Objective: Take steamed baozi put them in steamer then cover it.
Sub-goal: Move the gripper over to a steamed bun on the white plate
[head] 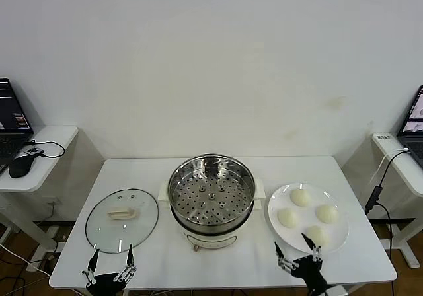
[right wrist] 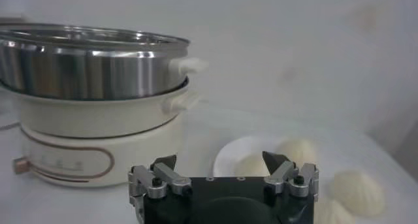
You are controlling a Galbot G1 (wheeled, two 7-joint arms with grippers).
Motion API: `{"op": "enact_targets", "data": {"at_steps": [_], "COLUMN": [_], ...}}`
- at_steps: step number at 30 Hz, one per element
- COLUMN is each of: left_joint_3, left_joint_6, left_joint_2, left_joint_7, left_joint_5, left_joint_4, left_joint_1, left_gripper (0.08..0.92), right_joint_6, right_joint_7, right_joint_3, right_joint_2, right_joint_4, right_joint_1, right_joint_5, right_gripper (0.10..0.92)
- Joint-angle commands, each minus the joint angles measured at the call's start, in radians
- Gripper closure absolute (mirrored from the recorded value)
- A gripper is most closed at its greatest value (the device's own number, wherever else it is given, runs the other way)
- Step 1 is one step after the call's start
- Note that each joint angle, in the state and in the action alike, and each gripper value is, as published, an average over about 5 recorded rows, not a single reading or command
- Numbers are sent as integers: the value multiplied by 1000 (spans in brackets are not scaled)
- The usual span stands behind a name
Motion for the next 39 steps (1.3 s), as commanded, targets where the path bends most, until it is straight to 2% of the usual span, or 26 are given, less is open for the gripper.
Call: {"op": "enact_targets", "data": {"at_steps": [1,6,11,15,20,24,30,39], "left_joint_3": [-17,-37,-58,-69,-81,-90,-100,-113], "left_joint_6": [75,74,73,73,74,73,75,77], "left_joint_2": [17,24,24,18,11,14,17,25], "left_joint_7": [20,33,33,30,16,13,11,14], "left_joint_5": [7,6,9,10,14,11,11,12], "left_joint_4": [-36,-42,-42,-43,-41,-42,-37,-27], "left_joint_1": [-23,-11,-1,0,-2,-3,-14,-33], "left_gripper": [177,177,177,177,177,177,177,177], "right_joint_6": [-57,-147,-175,-175,-65,-33,-32,-28], "right_joint_7": [-36,-145,-336,-467,-639,-749,-840,-906], "right_joint_3": [69,113,82,-49,-318,-558,-874,-1175], "right_joint_2": [-148,-307,-491,-622,-716,-740,-729,-644], "right_joint_4": [-35,-89,-193,-296,-464,-577,-667,-769], "right_joint_1": [132,226,358,522,837,1081,1378,1564], "right_joint_5": [-141,-235,-354,-401,-381,-343,-300,-277], "right_gripper": [203,202,203,202,203,203,203,203]}}
